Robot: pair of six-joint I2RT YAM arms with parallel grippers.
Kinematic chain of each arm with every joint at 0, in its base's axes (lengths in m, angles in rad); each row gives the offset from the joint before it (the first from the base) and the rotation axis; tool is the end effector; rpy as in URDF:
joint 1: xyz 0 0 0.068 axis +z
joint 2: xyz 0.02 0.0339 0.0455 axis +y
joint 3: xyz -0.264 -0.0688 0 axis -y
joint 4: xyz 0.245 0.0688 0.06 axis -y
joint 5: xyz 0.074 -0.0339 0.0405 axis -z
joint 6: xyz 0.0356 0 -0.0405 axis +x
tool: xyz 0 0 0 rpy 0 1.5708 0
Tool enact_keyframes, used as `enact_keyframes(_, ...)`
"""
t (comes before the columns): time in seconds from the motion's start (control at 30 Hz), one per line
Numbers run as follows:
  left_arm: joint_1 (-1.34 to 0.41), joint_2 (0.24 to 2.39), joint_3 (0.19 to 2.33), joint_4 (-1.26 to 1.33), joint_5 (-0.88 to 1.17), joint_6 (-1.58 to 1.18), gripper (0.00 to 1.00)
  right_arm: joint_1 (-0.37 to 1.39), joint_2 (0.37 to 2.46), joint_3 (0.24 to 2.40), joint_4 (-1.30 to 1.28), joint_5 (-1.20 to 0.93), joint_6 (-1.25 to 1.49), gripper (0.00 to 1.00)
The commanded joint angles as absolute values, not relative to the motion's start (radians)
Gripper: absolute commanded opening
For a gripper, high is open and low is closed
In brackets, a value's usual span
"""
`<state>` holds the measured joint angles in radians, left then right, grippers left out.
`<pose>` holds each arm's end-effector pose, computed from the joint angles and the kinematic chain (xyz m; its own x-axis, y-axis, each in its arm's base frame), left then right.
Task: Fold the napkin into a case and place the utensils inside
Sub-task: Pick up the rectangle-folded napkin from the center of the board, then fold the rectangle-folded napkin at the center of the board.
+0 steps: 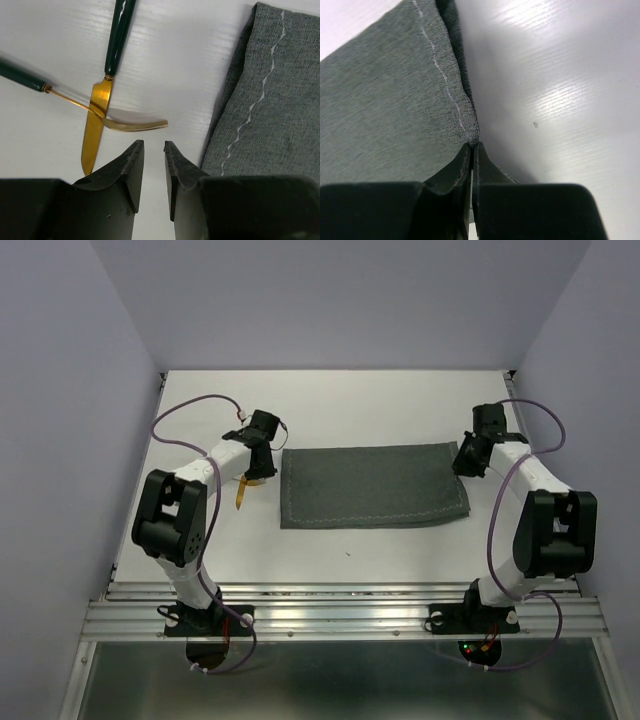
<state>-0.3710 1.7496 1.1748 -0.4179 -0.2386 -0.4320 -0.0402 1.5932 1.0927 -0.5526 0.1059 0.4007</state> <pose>0.3428 -0.1243 0.1995 -0.8059 -0.1230 -0.5791 -0.1162 0.9920 -0.0490 0.3234 -0.0168 0.2174 -0.7635 0.4189 -0.4915 0.4236 0.8993 0.1085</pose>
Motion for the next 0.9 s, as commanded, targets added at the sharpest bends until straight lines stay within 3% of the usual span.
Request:
enact_keyframes(0.0, -0.374, 1.652, 1.111, -0.423, -0.236, -0.446, 0.35, 0.001, 1.519, 1.127, -0.583, 0.114, 0.416, 0.01)
enact_keyframes(0.53, -0.479, 1.709, 1.052, -0.338, -0.153, -0.489, 0.35, 0.29, 1.493, 1.315, -0.646, 0.084, 0.54, 0.01)
enact_keyframes(0.87, -0.482, 1.767, 1.054, -0.31, -0.137, -0.497, 0.35, 0.546, 1.643, 1.433, -0.618, 0.101, 0.603, 0.01)
